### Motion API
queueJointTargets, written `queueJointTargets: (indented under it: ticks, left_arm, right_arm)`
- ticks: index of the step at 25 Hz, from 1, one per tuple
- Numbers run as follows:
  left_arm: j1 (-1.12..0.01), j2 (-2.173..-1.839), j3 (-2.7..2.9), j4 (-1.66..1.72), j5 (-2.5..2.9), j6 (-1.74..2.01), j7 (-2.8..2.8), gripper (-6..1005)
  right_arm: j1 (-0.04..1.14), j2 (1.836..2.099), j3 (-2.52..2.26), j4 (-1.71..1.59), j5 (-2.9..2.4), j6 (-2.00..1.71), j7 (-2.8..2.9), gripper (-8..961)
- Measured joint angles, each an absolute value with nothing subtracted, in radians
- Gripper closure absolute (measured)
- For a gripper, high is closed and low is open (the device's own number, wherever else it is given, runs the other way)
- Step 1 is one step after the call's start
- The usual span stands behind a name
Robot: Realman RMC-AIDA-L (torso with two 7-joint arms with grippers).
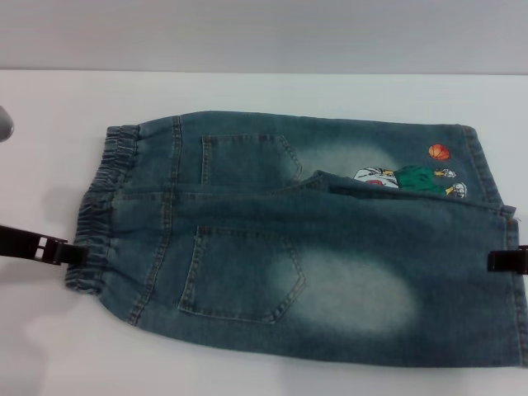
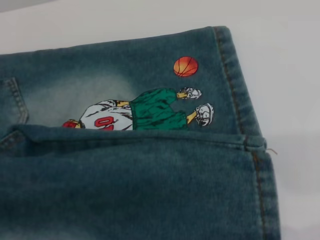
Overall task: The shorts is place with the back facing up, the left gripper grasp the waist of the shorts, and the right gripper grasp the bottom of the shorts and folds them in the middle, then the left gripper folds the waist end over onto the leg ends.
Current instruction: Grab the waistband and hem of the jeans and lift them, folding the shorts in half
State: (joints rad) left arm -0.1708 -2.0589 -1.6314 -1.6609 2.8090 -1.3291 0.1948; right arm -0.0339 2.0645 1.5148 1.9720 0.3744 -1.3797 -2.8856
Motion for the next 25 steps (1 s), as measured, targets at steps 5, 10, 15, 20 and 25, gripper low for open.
queueJointTargets:
  ticks: [5,10,15,20,25]
  left_arm:
    - [-0.210,-2.061,-1.630,-1.643,2.807,-1.363,0.165,246]
    - [-0.245,-2.063,-1.607,-1.594,2.805,-1.390,0.136,256]
    - [-0.262,-2.063,-1.579,-1.570,2.805,-1.413,0.107,267]
    - [-0.265,-2.063,-1.574,-1.567,2.805,-1.418,0.095,278]
    - [-0.269,-2.063,-1.556,-1.565,2.805,-1.420,0.086,288]
  right_arm:
    - [-0.010,2.065,1.518,1.949,0.349,-1.377,-2.886,264]
    - [-0.001,2.062,1.521,1.936,0.346,-1.363,-2.886,264]
    - [0.001,2.059,1.524,1.920,0.345,-1.354,-2.886,264]
    - [0.001,2.057,1.524,1.912,0.329,-1.353,-2.887,263]
    - [0.002,2.055,1.520,1.914,0.328,-1.353,-2.887,263]
